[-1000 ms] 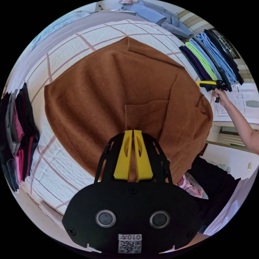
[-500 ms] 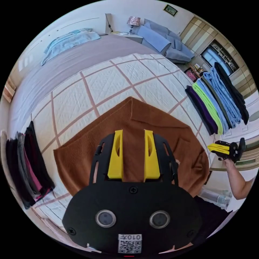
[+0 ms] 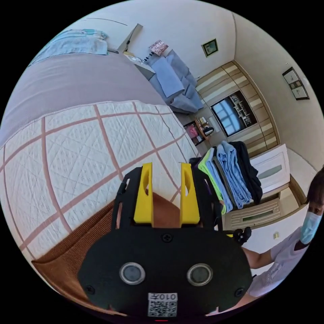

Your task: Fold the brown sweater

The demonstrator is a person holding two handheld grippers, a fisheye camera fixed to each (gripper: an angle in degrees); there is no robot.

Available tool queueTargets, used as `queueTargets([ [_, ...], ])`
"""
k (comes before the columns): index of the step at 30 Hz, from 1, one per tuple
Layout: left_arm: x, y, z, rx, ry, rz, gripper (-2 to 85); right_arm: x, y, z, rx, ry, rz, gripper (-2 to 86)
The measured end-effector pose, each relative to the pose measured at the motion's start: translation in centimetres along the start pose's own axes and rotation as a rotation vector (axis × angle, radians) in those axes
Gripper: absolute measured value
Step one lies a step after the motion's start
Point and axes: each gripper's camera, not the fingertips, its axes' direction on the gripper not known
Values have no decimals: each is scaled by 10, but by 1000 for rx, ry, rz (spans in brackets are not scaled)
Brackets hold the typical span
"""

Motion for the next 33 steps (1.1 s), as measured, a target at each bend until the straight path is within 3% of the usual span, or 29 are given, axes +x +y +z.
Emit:
queueTargets([
  [3, 1, 18, -14, -114, -70, 18, 122, 6, 7, 0, 2, 3, 14, 29],
  [5, 3, 63, -29, -269, -227, 31, 131, 13, 12, -2, 13, -33, 41, 33],
  [8, -4, 145, -63, -364, -383, 15, 136, 20, 23, -3, 0, -89, 67, 36],
  [14, -11, 252, -89, -408, -439, 49, 129, 17, 40, -1, -37, -89, 76, 49],
  [23, -4, 270, -36, -567, -515, 204, 34, 35, 31, 25, -60, -167, 97, 64],
  [27, -2, 268, -55, -542, -435, 207, 12, 38, 33, 36, -100, -189, 98, 47],
  [31, -5, 258, -125, -280, -188, 122, 3, 54, 38, 24, -108, -106, 166, 38],
  [33, -16, 265, -155, -172, -173, 33, 2, 69, 46, 18, -82, -145, 217, 36],
])
